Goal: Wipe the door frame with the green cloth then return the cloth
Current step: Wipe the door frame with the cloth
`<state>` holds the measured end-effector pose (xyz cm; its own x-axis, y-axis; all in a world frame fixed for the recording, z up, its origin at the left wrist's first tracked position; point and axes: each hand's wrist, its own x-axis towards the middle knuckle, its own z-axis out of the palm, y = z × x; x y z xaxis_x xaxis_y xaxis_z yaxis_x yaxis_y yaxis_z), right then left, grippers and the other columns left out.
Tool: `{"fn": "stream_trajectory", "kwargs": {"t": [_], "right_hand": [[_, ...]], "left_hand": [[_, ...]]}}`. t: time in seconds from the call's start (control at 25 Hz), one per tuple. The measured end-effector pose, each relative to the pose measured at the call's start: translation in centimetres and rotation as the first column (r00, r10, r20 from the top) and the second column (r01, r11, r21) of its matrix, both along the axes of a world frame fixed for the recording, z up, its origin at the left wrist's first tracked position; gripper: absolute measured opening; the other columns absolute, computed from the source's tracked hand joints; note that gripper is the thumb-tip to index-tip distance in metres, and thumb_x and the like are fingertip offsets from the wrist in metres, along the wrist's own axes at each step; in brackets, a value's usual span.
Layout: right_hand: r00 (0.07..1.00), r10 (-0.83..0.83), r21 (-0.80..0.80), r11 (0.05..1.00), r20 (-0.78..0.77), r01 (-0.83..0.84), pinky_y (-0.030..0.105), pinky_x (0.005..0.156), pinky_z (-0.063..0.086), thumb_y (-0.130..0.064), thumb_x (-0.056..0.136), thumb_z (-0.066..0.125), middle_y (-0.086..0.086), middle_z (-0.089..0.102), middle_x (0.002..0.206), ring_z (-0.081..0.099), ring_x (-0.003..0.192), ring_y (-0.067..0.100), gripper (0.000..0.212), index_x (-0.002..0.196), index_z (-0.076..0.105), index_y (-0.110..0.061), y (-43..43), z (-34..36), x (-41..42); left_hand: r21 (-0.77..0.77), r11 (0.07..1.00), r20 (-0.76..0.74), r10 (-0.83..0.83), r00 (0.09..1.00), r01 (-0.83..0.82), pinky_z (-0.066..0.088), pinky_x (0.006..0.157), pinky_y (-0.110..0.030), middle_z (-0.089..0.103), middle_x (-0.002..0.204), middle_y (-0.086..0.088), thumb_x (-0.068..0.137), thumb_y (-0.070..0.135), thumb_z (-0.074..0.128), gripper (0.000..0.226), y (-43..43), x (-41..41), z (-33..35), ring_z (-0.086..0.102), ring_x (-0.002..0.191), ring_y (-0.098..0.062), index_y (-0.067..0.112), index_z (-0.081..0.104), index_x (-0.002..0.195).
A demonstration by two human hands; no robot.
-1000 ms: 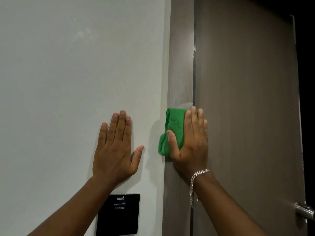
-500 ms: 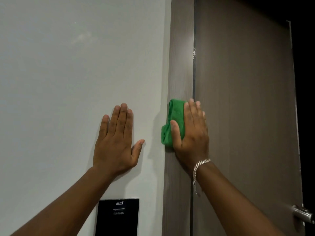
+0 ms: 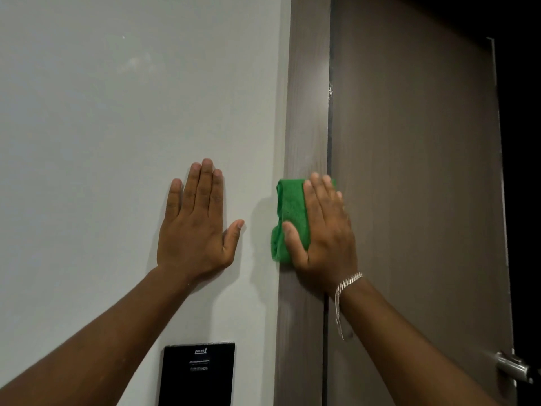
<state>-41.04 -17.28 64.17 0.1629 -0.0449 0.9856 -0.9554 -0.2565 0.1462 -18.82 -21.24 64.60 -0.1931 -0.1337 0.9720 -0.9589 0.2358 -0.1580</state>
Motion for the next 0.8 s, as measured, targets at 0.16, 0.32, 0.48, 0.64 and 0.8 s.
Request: {"fn": "stream_trajectory", "kwargs": {"t": [0.16,0.32,0.48,0.64,0.8], "right_hand": [[0.997,-0.013,0.001,1.000,0.073,0.013,0.048,0.127,0.014,-0.048,0.097,0.042,0.013,0.027,0.164,0.018,0.155,0.028,0.072,0.154,0.028,-0.006,0.2,6.8,1.4],[0.999,0.002,-0.045,0.999,0.045,0.000,0.046,0.127,0.015,-0.049,0.096,0.041,0.012,0.031,0.162,0.022,0.154,0.027,0.071,0.152,0.031,-0.006,-0.1,5.7,1.6],[0.999,0.034,-0.035,0.999,-0.005,-0.034,0.044,0.128,0.011,-0.048,0.097,0.041,0.008,0.026,0.165,0.015,0.156,0.022,0.071,0.154,0.027,-0.009,-0.3,-2.0,1.0],[1.000,-0.001,0.089,0.996,-0.030,0.003,0.045,0.128,0.008,-0.051,0.096,0.038,0.011,0.019,0.166,0.009,0.157,0.024,0.076,0.155,0.023,-0.006,0.6,-8.3,0.8],[0.999,-0.022,0.222,0.975,-0.030,0.029,0.045,0.128,0.007,-0.053,0.097,0.039,0.012,0.011,0.168,0.007,0.157,0.026,0.080,0.157,0.015,-0.006,2.1,-14.8,1.1]], "left_hand": [[0.008,1.000,-0.005,0.016,1.000,-0.016,0.009,0.126,-0.051,-0.003,0.167,-0.017,0.093,0.056,0.022,0.085,-0.1,-0.1,-0.1,-0.004,0.155,-0.030,0.003,-0.001,0.156],[0.006,1.000,0.007,0.006,1.000,-0.006,0.008,0.126,-0.051,-0.002,0.167,-0.017,0.094,0.054,0.026,0.084,-0.1,0.0,-0.1,-0.004,0.155,-0.029,0.003,-0.001,0.156],[-0.011,0.999,-0.017,-0.040,0.999,0.040,0.009,0.126,-0.050,0.004,0.167,-0.018,0.094,0.050,0.026,0.081,-0.2,-0.1,-0.5,0.001,0.155,-0.030,0.003,0.006,0.156],[0.068,0.992,0.011,-0.103,0.995,0.102,0.007,0.126,-0.049,0.005,0.166,-0.020,0.093,0.047,0.030,0.080,0.6,-0.8,-2.6,0.003,0.155,-0.032,0.002,0.008,0.156],[0.210,0.943,0.024,-0.271,0.962,0.260,0.006,0.126,-0.049,0.006,0.166,-0.016,0.095,0.039,0.031,0.073,2.8,-2.7,-8.4,0.002,0.155,-0.030,0.003,0.014,0.155]]}}
